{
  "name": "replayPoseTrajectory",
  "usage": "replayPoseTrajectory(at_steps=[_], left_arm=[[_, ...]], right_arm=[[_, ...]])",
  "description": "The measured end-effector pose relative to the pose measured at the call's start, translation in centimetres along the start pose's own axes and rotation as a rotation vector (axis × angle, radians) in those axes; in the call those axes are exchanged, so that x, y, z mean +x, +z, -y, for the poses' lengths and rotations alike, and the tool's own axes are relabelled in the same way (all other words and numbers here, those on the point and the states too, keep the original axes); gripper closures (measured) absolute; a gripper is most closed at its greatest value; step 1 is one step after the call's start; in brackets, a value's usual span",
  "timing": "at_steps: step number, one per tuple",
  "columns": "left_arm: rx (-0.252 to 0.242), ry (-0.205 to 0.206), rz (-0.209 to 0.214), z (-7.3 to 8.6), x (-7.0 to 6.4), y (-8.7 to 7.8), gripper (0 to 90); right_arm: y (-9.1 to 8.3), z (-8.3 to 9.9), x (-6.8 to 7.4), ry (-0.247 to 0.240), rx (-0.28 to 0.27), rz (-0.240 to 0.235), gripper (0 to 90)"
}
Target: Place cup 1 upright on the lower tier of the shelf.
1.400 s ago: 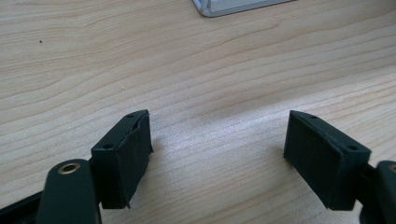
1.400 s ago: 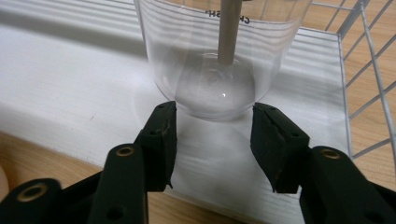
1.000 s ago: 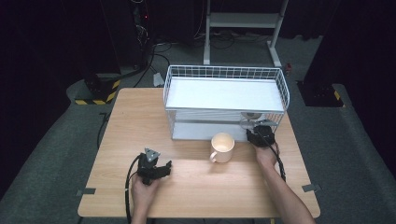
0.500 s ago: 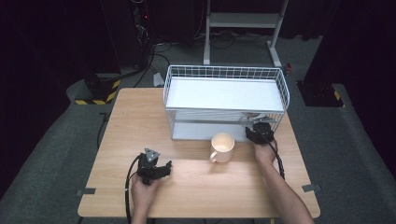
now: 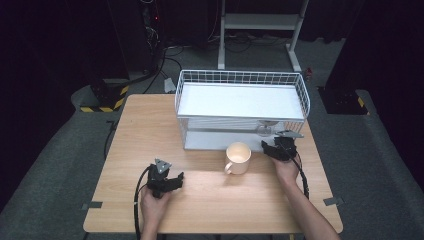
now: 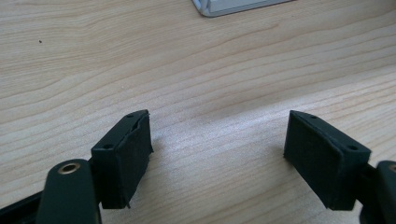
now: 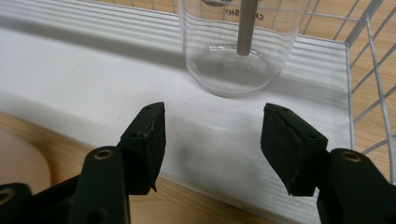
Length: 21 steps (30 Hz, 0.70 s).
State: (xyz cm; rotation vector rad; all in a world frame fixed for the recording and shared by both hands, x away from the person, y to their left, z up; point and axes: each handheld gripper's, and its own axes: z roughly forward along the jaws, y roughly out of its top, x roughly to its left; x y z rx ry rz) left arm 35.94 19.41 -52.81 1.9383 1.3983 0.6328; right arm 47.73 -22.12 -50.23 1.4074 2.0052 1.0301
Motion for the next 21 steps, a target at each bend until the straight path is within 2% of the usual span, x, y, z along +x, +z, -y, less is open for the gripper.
replayPoseTrajectory(at_steps=[11, 15, 20, 21], left_arm=[[0.001, -0.002, 0.0, 0.0, 0.0, 0.0, 23.1], [0.0, -0.001, -0.001, 0.0, 0.0, 0.0, 23.1], [0.0, -0.001, -0.001, 0.0, 0.0, 0.0, 23.1], [0.0, -0.002, -0.001, 0.0, 0.0, 0.0, 23.2]], right_arm=[[-1.0, 0.9, -0.1, 0.0, -0.001, -0.021, 37.3], [-1.4, 1.3, -0.1, 0.013, -0.013, -0.024, 37.7], [-1.9, 1.3, -0.2, -0.003, -0.026, -0.036, 37.7], [-2.1, 1.3, -0.1, 0.007, -0.027, -0.037, 37.7]])
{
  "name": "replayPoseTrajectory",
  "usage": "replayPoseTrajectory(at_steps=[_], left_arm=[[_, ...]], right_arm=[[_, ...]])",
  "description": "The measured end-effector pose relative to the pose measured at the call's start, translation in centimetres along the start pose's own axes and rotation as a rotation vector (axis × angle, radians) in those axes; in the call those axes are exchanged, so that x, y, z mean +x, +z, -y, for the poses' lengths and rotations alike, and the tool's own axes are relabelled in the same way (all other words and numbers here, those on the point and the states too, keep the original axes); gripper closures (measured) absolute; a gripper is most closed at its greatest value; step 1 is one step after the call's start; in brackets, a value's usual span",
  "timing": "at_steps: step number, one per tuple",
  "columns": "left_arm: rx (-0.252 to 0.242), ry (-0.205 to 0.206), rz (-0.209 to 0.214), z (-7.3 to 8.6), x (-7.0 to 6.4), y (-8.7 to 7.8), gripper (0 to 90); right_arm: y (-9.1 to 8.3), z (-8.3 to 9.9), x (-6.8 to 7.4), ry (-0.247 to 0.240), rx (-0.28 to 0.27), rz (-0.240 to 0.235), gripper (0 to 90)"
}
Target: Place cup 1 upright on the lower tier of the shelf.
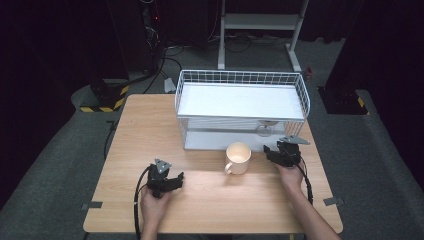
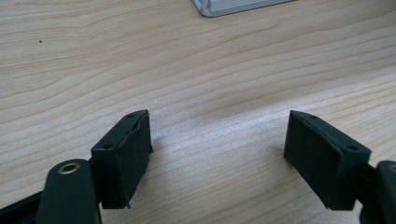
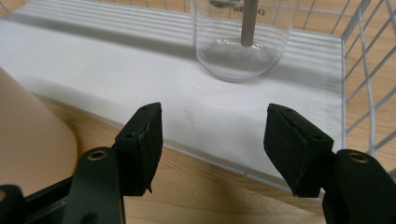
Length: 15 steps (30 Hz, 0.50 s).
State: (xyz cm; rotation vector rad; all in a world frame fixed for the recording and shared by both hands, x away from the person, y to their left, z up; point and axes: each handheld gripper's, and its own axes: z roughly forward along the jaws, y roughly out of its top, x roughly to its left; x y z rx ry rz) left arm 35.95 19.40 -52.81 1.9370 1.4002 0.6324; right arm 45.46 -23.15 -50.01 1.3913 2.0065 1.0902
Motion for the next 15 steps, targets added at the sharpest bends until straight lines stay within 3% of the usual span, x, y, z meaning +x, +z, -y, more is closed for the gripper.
replayPoseTrajectory(at_steps=[15], left_arm=[[0.004, 0.003, -0.002, 0.0, 0.0, 0.0, 23.1]], right_arm=[[-2.5, -0.3, 0.1, -0.001, -0.049, -0.07, 36.1]])
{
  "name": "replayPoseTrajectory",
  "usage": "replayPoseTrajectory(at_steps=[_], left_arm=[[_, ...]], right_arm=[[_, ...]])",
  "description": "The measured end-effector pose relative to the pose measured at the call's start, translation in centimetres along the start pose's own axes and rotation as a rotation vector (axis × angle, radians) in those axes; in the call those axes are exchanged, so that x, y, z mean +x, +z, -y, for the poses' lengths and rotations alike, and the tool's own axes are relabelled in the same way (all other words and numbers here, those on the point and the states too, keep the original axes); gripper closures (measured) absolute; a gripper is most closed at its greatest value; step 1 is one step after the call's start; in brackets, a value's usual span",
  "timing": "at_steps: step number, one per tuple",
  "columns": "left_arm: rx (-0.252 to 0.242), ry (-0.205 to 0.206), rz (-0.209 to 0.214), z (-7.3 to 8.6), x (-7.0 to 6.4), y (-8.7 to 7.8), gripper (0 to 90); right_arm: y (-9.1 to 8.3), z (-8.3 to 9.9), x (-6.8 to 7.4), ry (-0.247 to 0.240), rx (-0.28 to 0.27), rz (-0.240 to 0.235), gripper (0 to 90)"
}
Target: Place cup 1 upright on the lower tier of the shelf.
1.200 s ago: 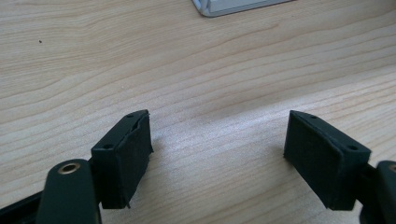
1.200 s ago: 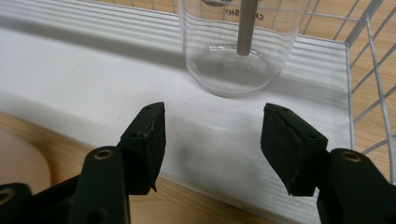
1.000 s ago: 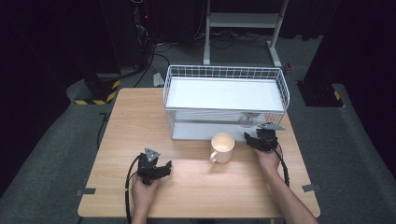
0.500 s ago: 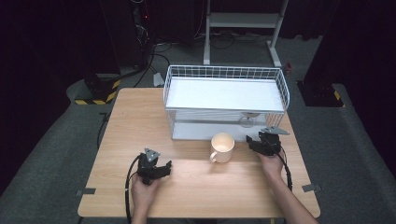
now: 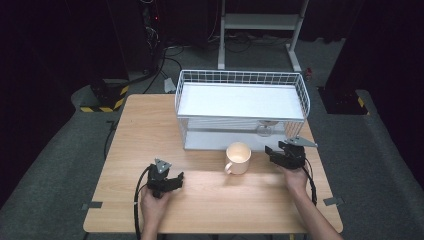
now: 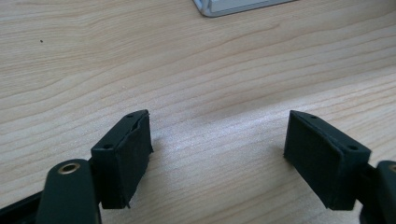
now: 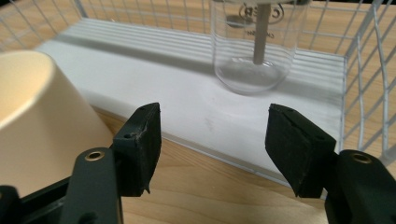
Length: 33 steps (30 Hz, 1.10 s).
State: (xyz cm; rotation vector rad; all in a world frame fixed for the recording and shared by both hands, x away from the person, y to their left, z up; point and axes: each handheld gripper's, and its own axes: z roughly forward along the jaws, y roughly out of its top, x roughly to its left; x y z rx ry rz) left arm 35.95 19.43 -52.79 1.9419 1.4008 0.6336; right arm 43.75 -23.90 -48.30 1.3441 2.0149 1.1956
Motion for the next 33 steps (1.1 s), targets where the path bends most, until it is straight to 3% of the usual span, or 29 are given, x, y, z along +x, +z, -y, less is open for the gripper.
replayPoseTrajectory(at_steps=[5, 27, 33], left_arm=[[-0.001, -0.002, -0.001, 0.0, 0.0, 0.0, 23.1], [0.001, -0.002, -0.002, 0.0, 0.0, 0.0, 23.2], [0.0, -0.002, -0.002, 0.0, 0.0, 0.0, 23.1]], right_arm=[[-0.7, -0.1, -0.1, 0.024, -0.019, -0.038, 34.1], [-2.9, 1.2, -0.4, -0.008, -0.009, -0.027, 34.6], [-3.5, 1.7, -0.4, 0.006, -0.009, -0.032, 34.2]])
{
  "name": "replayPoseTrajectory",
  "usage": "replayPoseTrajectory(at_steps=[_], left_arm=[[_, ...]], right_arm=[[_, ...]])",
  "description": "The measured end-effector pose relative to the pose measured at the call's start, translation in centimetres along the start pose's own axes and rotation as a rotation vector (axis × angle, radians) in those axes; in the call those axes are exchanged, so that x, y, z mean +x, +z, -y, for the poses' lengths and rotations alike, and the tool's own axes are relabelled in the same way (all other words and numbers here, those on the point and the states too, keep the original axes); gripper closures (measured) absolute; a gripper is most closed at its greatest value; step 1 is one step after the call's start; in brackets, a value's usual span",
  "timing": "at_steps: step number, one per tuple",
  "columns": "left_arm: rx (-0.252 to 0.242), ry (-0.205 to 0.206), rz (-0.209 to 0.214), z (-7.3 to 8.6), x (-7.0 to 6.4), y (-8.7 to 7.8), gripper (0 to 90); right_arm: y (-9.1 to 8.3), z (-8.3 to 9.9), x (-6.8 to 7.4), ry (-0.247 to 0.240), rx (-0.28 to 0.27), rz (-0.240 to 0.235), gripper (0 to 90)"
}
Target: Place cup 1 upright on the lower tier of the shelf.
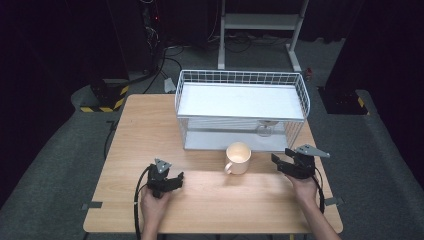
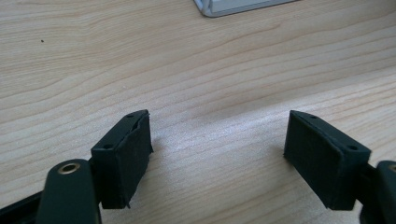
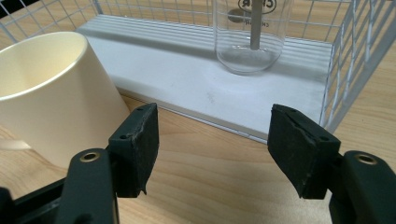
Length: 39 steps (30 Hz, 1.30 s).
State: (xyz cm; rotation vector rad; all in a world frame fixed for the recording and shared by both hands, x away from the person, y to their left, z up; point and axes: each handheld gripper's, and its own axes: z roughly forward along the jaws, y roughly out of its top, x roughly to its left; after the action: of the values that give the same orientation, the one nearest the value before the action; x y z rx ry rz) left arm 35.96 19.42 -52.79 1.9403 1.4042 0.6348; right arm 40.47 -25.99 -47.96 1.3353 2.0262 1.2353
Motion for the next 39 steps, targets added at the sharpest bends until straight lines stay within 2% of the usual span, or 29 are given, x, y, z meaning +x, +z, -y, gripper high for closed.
replayPoseTrajectory(at_steps=[15, 21, 28, 39], left_arm=[[0.0, 0.0, -0.001, 0.0, 0.0, 0.0, 23.1], [0.001, -0.002, -0.002, 0.0, 0.0, 0.0, 23.1], [0.001, -0.001, -0.003, 0.0, 0.0, 0.0, 23.1], [0.001, -0.002, -0.003, 0.0, 0.0, 0.0, 23.0]], right_arm=[[-1.7, 1.5, -0.2, -0.004, -0.017, -0.015, 34.1], [-2.2, 1.9, 0.0, -0.005, -0.009, -0.027, 34.0], [-2.9, 2.5, 0.3, -0.007, -0.026, -0.037, 34.1], [-3.6, 3.8, 0.5, -0.024, -0.008, -0.037, 34.0]])
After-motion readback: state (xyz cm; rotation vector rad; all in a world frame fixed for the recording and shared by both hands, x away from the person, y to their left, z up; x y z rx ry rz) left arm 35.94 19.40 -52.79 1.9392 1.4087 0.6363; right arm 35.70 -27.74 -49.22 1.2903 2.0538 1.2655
